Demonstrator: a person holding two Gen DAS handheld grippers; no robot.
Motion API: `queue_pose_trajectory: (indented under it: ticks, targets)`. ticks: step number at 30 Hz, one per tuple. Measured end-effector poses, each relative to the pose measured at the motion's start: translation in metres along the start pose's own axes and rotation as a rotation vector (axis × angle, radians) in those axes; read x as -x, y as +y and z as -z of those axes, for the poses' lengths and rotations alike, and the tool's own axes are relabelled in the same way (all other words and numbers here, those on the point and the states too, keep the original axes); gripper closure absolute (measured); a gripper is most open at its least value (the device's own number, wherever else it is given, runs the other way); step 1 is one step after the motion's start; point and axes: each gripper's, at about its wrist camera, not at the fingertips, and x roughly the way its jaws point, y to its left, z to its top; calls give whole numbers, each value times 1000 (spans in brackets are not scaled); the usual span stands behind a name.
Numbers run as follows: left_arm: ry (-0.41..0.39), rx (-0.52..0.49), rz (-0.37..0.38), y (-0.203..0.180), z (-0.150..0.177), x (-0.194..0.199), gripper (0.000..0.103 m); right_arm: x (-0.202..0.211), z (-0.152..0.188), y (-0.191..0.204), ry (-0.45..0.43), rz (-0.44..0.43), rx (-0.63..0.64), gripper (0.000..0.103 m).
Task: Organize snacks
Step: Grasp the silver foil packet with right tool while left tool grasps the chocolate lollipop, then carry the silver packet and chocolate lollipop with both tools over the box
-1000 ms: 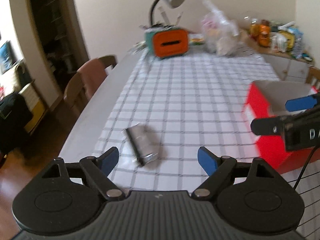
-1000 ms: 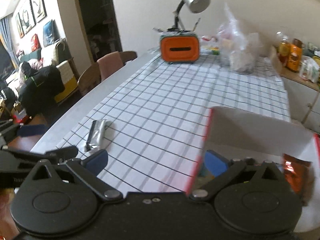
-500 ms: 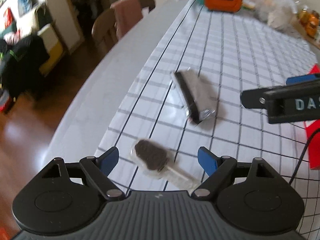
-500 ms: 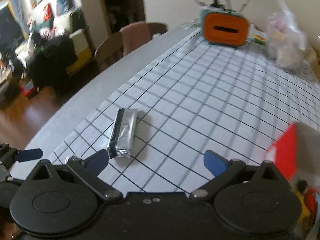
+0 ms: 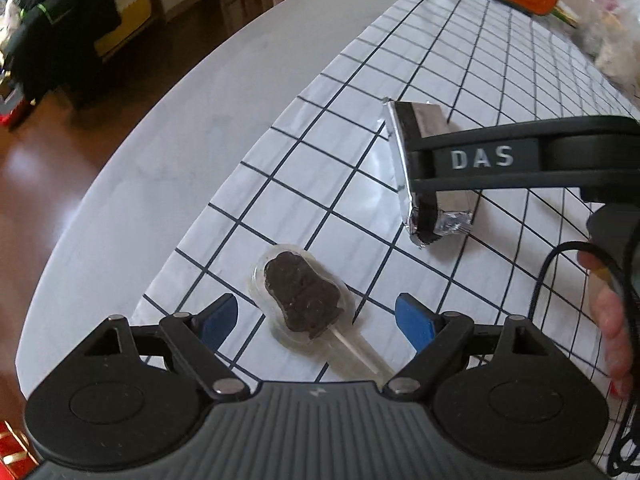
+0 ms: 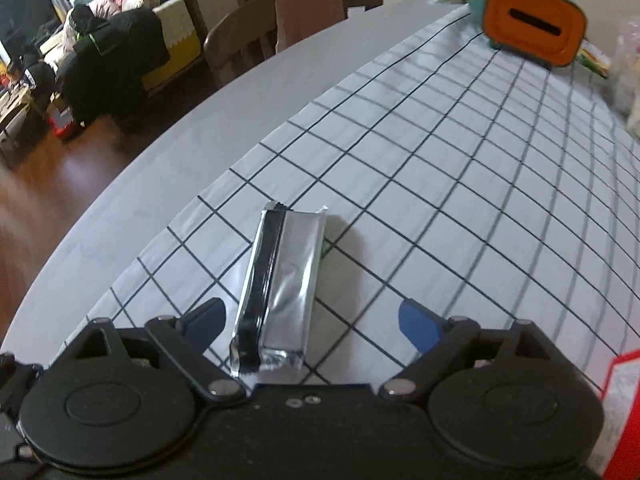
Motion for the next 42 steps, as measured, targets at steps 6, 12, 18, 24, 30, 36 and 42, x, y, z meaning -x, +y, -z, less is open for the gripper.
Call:
queue_pose_trajectory:
  ticks: [6, 12, 18, 24, 30, 36, 42]
  targets:
    - [18, 19, -39, -8, 1, -6, 31, -17, -5, 9, 21, 22, 62, 18]
    - [19, 23, -54, -9, 3, -6, 45, -24, -4, 21, 29, 25, 110, 30]
    - [7, 26, -39, -5, 9, 1, 61, -24, -1, 27, 13, 28, 120, 44]
    - [13, 29, 4, 4, 11, 1, 63, -18, 4, 27, -23, 52, 112, 60]
    - [19, 33, 46, 11, 12, 3, 63, -3, 20, 15, -56, 49, 65, 61]
    - [31, 29, 80, 21, 15, 4, 63, 31, 48, 0, -91, 42, 7, 61]
    - [39, 4, 77, 23, 20, 5, 63, 67, 77, -14, -119, 40, -53, 61]
